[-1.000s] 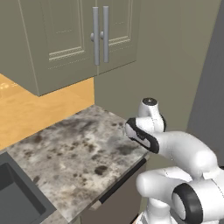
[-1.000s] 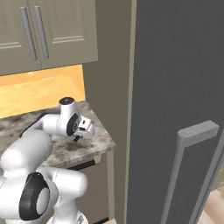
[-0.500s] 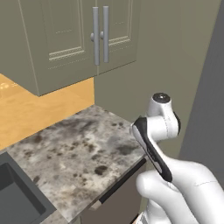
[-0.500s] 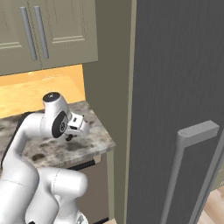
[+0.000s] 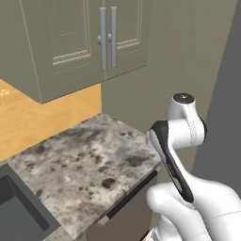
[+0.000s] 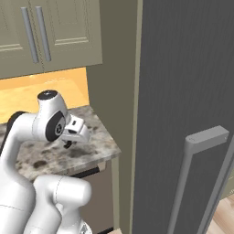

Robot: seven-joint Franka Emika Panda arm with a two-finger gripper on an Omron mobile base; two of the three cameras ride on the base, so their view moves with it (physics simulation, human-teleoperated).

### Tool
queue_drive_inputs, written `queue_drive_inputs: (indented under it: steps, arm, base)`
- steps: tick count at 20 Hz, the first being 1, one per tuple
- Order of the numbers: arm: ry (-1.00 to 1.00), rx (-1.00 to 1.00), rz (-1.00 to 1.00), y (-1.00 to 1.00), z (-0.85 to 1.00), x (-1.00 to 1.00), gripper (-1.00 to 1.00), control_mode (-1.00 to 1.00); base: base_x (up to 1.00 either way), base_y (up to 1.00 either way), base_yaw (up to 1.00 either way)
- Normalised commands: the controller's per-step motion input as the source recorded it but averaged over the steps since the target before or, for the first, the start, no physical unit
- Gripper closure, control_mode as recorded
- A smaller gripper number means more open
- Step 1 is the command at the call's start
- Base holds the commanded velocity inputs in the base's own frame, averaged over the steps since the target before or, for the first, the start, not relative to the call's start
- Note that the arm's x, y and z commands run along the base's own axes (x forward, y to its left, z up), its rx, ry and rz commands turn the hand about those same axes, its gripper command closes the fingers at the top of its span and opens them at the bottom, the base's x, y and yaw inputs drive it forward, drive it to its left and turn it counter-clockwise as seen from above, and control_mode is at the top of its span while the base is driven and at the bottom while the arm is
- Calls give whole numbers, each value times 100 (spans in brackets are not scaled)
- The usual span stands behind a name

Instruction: Retrieve the butter from the fridge and place it on a plate on the dining table. Then retrieve the butter knife by the fridge and place it near the plate.

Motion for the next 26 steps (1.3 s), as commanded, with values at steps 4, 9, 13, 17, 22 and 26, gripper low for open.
queue_drive_inputs:
  steps: [4,9,13,17,22,26]
  arm:
    - [0,-1,0,0,0,-13,100,-100]
    - [0,0,0,0,0,0,100,-100]
    - [0,0,0,0,0,-2,100,100]
    - [0,0,0,0,0,0,100,100]
    - [0,0,0,0,0,0,100,100]
    - [0,0,0,0,0,0,100,100]
  base:
    - [0,0,0]
    - [0,0,0]
    - [-8,0,0]
    - [-64,0,-4]
    - [-69,0,-31]
    - [-84,-1,-42]
